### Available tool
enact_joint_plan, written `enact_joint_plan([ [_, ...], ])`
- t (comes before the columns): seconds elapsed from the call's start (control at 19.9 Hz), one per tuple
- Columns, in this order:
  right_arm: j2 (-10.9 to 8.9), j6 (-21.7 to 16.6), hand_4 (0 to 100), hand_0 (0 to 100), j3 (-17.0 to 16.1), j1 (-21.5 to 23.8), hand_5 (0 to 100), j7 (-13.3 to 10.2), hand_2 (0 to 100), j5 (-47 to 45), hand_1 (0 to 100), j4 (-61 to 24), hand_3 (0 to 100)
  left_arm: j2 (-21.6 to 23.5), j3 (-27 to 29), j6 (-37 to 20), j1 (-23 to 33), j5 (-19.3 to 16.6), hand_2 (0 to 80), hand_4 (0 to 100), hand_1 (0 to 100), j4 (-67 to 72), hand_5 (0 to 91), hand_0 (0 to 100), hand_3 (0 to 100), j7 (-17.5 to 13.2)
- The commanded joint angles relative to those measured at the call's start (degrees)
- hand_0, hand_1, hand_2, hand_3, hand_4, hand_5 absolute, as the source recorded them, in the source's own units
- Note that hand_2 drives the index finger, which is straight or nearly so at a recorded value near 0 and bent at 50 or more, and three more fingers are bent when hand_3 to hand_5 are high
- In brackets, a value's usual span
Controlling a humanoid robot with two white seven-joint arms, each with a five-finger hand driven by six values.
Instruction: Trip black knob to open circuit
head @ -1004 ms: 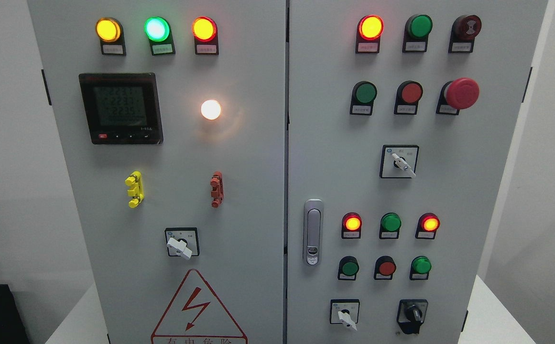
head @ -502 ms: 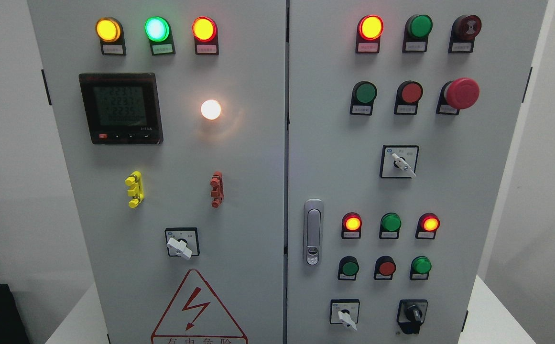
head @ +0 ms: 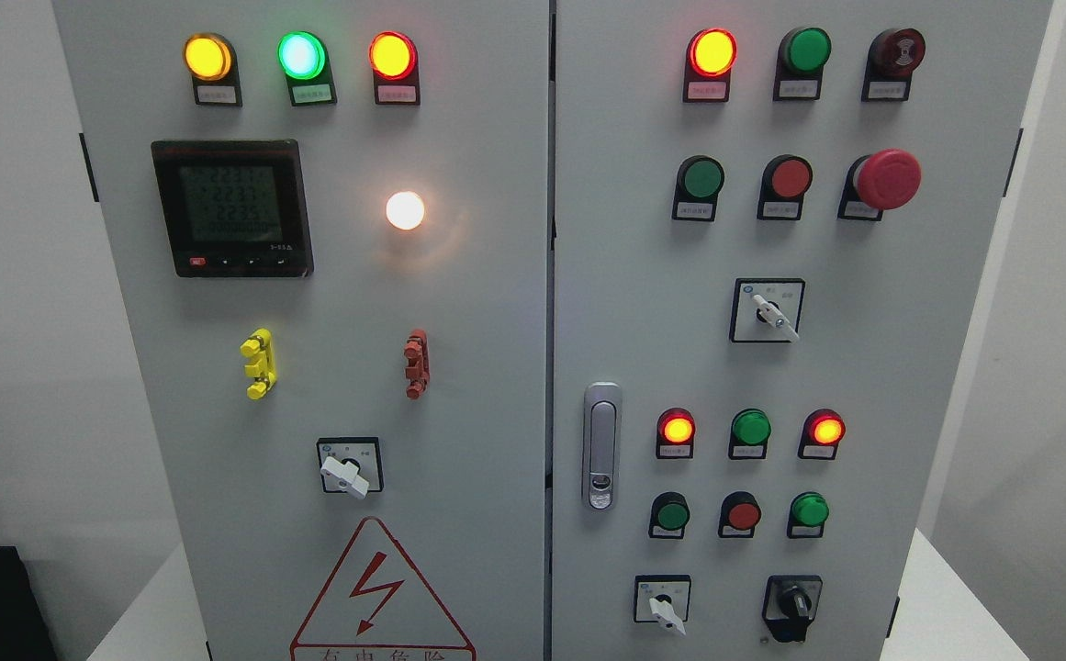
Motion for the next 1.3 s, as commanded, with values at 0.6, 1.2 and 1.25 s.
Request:
enact_joint_plan([
  [0.6,0.81,-13.7,65,0,-0.6,1.9,53,-0.1,0,0.0,4,-18.7,74,0.0,0.0,0.2,0.0,-1.3,0.0,0,39,0.0,0.0,12,0,0.0],
  [1.2,0.64,-15.2,78,0,-0.6,1.9,73,-0.2,0,-3.9,0,-28.1,83,0.0,0.0,0.3,0.0,-1.3,0.0,0,39,0.0,0.0,12,0,0.0],
  [1.25,0.46,-15.0,79,0,-0.6,1.9,74,-0.2,0,-4.8,0,-29.2,84,0.0,0.0,0.2,0.0,-1.3,0.0,0,39,0.0,0.0,12,0,0.0],
])
